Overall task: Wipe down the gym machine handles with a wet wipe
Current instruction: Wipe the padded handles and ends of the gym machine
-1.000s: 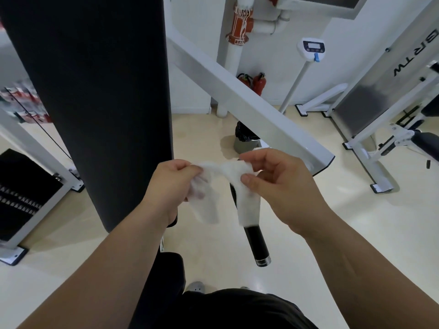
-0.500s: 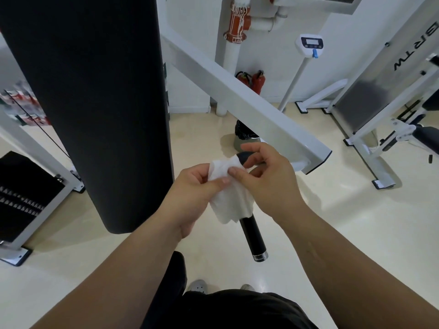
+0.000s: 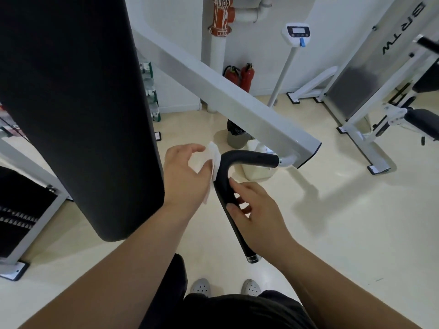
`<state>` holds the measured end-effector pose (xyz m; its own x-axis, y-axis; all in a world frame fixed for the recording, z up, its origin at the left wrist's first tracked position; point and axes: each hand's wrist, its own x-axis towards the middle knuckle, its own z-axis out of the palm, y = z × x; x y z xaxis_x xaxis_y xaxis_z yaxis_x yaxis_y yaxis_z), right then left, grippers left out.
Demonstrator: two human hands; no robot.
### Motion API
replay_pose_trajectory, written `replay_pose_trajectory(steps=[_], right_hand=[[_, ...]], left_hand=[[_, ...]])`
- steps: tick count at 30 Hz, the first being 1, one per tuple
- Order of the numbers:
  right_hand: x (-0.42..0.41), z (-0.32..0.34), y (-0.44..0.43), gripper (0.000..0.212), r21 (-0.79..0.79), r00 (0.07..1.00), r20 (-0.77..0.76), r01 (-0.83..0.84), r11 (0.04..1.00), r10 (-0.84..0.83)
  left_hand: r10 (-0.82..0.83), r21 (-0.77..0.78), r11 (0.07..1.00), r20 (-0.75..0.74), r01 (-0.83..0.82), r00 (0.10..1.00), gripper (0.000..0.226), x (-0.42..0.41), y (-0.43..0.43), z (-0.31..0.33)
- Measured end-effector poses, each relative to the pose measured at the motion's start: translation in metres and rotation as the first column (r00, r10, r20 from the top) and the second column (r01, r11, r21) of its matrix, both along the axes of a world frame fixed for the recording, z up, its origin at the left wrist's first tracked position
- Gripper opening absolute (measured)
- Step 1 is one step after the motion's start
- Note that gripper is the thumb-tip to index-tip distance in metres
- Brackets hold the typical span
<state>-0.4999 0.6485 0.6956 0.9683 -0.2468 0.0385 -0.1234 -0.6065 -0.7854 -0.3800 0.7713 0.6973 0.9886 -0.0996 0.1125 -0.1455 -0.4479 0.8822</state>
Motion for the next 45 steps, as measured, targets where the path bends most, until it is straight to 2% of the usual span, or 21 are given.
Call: replay_pose_trajectory(steps=[1,3,7,12,14,16,19,21,23,26,28,29,31,34,36,37,38,40,43,45], right_hand=[[0.000,-0.002,-0.001,0.051,0.008,1.000,-0.002,0.003,1.000,-0.003],[0.001,-0.004,-0.002,0.047,0.015,1.000,-0.015,0.010,1.000,-0.010],[0.003,-0.007,-0.006,0.041,0.001,0.999,-0.021,0.036,0.999,-0.036],[0.001,-0.007,-0.024,0.041,0.000,0.995,-0.005,0.102,0.995,-0.102],[0.003,-0.005,-0.032,0.041,-0.005,0.992,0.014,0.123,0.992,-0.123],[0.006,-0.003,-0.038,0.041,-0.007,0.988,0.040,0.150,0.989,-0.150],[0.008,-0.001,-0.044,0.039,-0.019,0.982,0.069,0.176,0.984,-0.174],[0.007,-0.002,-0.048,0.039,-0.043,0.982,0.080,0.175,0.984,-0.171],[0.003,-0.005,-0.053,0.040,-0.062,0.983,0.083,0.167,0.984,-0.161],[-0.006,-0.011,-0.066,0.041,-0.059,0.985,0.079,0.158,0.986,-0.153],[-0.009,-0.016,-0.076,0.040,-0.039,0.984,0.079,0.161,0.986,-0.158],[-0.010,-0.018,-0.081,0.040,-0.024,0.983,0.085,0.163,0.986,-0.160],[-0.010,-0.021,-0.091,0.039,0.003,0.980,0.107,0.166,0.986,-0.165],[-0.007,-0.024,-0.107,0.037,0.043,0.977,0.138,0.157,0.987,-0.162],[-0.005,-0.025,-0.118,0.036,0.063,0.977,0.158,0.136,0.989,-0.144],[-0.004,-0.025,-0.124,0.035,0.063,0.977,0.171,0.118,0.991,-0.127],[-0.003,-0.026,-0.130,0.035,0.058,0.976,0.187,0.100,0.993,-0.109],[-0.001,-0.026,-0.141,0.036,0.039,0.973,0.220,0.069,0.997,-0.076],[0.003,-0.026,-0.156,0.036,0.035,0.966,0.255,0.030,0.999,-0.038],[0.005,-0.029,-0.162,0.036,0.049,0.964,0.266,-0.012,0.999,-0.001]], left_hand=[[0.005,-0.019,1.000,0.020,-0.005,1.000,0.018,-0.005,-0.001,-0.005],[-0.004,-0.120,0.993,-0.056,-0.003,0.998,0.012,-0.015,-0.006,-0.012],[-0.039,-0.363,0.931,-0.221,-0.045,0.975,0.020,-0.026,-0.014,-0.015],[-0.080,-0.439,0.897,-0.287,-0.057,0.955,0.011,-0.014,-0.024,0.003],[-0.182,-0.355,0.932,-0.277,0.076,0.943,0.015,0.003,-0.030,0.013],[-0.314,-0.148,0.947,-0.246,0.285,0.917,0.019,0.020,-0.041,0.024],[-0.443,0.156,0.871,-0.159,0.466,0.882,0.021,0.032,-0.056,0.034],[-0.472,0.182,0.852,-0.136,0.490,0.871,0.021,0.030,-0.055,0.034],[-0.474,0.081,0.872,-0.114,0.484,0.873,0.019,0.020,-0.042,0.027],[-0.374,-0.032,0.927,-0.040,0.373,0.926,0.024,0.001,-0.019,0.014],[-0.333,0.015,0.943,0.046,0.333,0.942,0.027,-0.004,-0.014,0.009],[-0.343,0.098,0.937,0.097,0.334,0.934,0.028,-0.004,-0.016,0.010],[-0.430,0.291,0.881,0.161,0.374,0.888,0.028,0.004,-0.026,0.017],[-0.564,0.512,0.737,0.105,0.441,0.819,0.023,0.021,-0.056,0.032],[-0.674,0.717,0.524,0.020,0.459,0.738,0.027,0.030,-0.083,0.038],[-0.713,0.779,0.424,-0.027,0.462,0.700,0.027,0.031,-0.097,0.039],[-0.737,0.802,0.365,-0.060,0.472,0.673,0.026,0.031,-0.108,0.040],[-0.756,0.806,0.349,-0.060,0.479,0.652,0.024,0.028,-0.120,0.038],[-0.739,0.810,0.412,0.029,0.417,0.673,0.019,0.019,-0.110,0.035],[-0.687,0.799,0.485,0.096,0.356,0.720,0.013,0.016,-0.093,0.037]])
